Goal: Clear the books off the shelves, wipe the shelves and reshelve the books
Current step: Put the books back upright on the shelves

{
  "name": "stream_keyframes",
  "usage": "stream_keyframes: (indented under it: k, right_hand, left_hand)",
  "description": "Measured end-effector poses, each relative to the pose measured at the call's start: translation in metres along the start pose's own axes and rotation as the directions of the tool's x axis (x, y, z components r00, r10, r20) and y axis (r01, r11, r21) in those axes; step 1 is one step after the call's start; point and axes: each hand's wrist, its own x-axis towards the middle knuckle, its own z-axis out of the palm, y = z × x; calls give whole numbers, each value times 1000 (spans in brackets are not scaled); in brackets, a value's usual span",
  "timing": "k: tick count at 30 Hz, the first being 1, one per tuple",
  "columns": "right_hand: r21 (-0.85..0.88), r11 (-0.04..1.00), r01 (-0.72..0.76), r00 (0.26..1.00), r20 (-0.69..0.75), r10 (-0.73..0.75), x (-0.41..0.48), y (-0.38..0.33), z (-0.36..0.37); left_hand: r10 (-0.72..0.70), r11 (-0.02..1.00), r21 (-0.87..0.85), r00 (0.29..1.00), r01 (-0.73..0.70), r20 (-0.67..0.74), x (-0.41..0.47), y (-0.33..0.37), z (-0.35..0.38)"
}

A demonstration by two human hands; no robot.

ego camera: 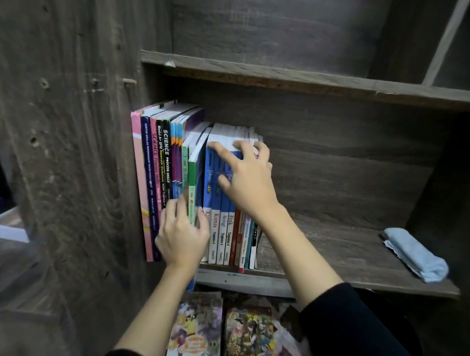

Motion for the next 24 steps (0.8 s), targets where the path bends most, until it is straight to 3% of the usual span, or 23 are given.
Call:
stream_keyframes:
  k: [7,12,16,19,22,24]
  right_hand:
    - [10,1000,0,999,-36,1,1,-2,4]
    - [14,1000,-5,999,-39,5,1,-2,4]
    - [9,1000,-5,999,-34,5,1,-1,4]
    - [15,1000,1,999,-41,0,2,-1,4]
    - [13,1000,1,999,-40,-1,2,-1,5]
    - [15,1000,1,999,-39,0,2,-1,5]
  left_hand:
    - [66,993,-87,990,-77,-127,12,-8,13]
    - [79,969,-226,993,-97,-91,7,-17,14]
    - [269,918,-296,963,-263,-22,-7,-40,5]
    - [335,906,-273,942,-325,-10,-8,-48,2]
    - [293,905,-323,956,-278,-4,-9,-44,1]
    - [157,891,-433,987,-138,9,-7,-38,-1]
